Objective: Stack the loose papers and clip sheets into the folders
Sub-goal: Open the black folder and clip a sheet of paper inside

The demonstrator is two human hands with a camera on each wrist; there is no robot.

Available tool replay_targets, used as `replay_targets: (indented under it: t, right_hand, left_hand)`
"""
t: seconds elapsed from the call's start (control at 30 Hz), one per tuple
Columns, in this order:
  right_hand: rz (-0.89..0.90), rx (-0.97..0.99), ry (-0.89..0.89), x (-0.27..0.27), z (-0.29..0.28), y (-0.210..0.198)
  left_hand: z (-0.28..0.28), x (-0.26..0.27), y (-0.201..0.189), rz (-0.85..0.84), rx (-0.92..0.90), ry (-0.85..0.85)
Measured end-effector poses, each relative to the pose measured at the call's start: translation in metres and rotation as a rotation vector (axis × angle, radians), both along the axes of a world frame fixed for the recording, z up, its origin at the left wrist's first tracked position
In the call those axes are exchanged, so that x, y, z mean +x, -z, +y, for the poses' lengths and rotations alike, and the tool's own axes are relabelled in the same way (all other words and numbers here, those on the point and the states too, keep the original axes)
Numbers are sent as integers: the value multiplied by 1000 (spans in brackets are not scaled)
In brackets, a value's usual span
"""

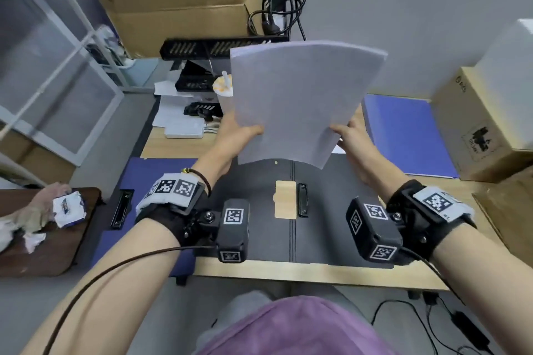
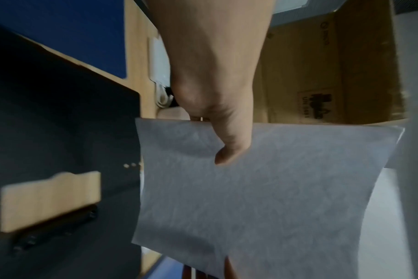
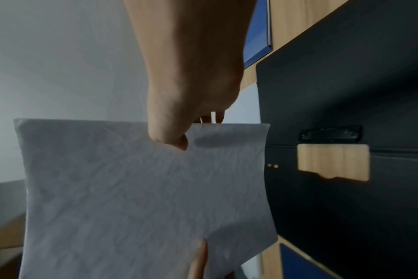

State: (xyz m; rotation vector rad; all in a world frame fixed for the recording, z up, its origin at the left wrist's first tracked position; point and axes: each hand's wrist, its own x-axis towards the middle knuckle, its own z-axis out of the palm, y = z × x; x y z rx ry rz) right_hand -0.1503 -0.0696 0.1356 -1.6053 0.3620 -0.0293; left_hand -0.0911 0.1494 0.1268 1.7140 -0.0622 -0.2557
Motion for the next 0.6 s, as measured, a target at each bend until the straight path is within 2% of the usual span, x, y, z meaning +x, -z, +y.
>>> replay_targets:
  t: [0.13, 0.23, 0.37, 0.47, 0.6]
  right_hand:
    - [210, -74, -116, -16, 10, 52]
    - [263, -116, -166, -17, 12, 73]
    - [196, -163, -163, 1, 8, 61]
    - [139, -141, -109, 18, -2, 43]
    - [134, 90, -159, 28, -20, 26]
  left_hand:
    - [22, -26, 52, 137, 80, -4]
    - [26, -32, 70, 194, 138, -22]
    - [22, -16, 58, 144, 135, -34]
    - [15, 2, 39, 82, 68, -19]
    - [-4, 25, 24, 160, -42, -28]
